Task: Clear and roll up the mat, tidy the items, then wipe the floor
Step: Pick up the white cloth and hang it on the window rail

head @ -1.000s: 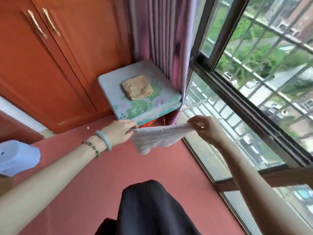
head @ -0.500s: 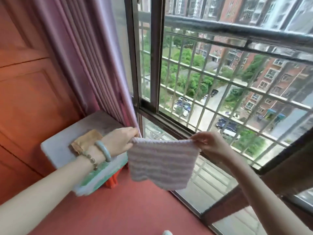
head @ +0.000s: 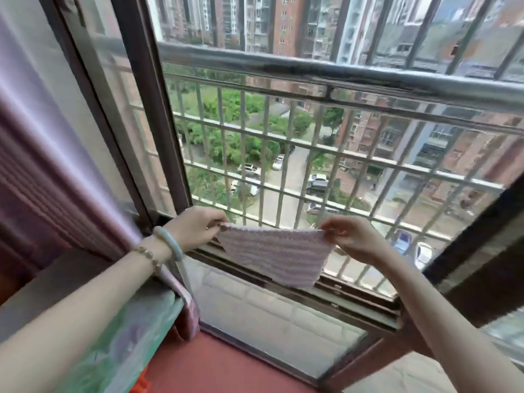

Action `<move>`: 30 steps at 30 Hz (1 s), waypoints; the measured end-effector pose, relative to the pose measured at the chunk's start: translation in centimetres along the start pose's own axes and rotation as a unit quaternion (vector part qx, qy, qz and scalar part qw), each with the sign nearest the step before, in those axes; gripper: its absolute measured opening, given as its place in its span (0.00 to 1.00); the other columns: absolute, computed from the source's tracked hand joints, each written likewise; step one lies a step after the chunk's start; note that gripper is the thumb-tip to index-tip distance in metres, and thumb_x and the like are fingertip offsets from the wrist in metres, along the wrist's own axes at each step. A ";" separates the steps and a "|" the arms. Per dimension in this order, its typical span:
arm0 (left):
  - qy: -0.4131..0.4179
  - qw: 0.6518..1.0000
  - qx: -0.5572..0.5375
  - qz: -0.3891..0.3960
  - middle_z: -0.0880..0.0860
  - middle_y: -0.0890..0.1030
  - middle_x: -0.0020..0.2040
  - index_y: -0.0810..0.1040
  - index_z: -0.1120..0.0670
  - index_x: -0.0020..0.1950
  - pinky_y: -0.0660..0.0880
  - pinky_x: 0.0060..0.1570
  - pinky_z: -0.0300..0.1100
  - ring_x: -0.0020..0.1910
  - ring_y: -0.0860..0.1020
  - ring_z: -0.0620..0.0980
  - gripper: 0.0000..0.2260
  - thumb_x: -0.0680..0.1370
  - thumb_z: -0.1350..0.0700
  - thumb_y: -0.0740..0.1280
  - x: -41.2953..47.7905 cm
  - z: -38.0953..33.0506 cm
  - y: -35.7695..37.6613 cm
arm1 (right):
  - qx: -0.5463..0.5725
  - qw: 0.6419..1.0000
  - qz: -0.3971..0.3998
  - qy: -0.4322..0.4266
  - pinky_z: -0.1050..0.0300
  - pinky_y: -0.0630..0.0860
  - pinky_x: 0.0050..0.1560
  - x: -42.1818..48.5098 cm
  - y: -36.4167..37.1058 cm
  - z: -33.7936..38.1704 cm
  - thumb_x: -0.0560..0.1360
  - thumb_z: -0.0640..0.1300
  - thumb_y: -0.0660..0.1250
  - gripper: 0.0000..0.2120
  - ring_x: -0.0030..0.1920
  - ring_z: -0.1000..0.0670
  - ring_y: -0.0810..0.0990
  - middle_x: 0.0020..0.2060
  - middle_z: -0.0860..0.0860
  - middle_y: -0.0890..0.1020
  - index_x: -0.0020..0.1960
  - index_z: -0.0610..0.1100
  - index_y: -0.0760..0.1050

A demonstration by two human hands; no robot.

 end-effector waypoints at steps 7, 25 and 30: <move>0.081 0.997 -0.003 0.020 0.52 0.82 0.41 0.81 0.58 0.49 0.76 0.42 0.42 0.38 0.78 0.48 0.05 0.76 0.61 0.67 9.7 1.1 0.7 | -0.077 0.990 -0.055 0.105 0.61 0.75 0.52 3.3 -1.8 -3.6 0.72 0.31 0.66 0.11 0.44 0.51 0.77 0.45 0.46 0.82 0.52 0.38 0.80; 0.120 0.981 -0.088 0.121 0.53 0.83 0.38 0.82 0.58 0.40 0.71 0.48 0.37 0.39 0.80 0.48 0.07 0.67 0.69 0.69 8.2 6.8 14.4 | -0.056 0.967 0.025 0.247 0.62 0.73 0.46 0.4 8.3 -11.8 0.69 0.33 0.64 0.10 0.42 0.53 0.77 0.42 0.47 0.84 0.46 0.40 0.83; 0.084 0.969 -0.114 0.205 0.51 0.82 0.36 0.82 0.57 0.39 0.69 0.41 0.28 0.40 0.75 0.42 0.06 0.67 0.61 0.65 3.4 8.0 18.3 | -0.019 0.957 0.088 0.277 0.64 0.73 0.43 -2.5 13.0 -12.8 0.70 0.38 0.68 0.05 0.41 0.52 0.80 0.38 0.49 0.83 0.43 0.40 0.83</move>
Point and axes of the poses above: each hand's wrist, its own x-axis towards the middle knuckle, its own y-axis out of the palm, z = x × y, the point moved 8 cm from there along x, towards the middle knuckle
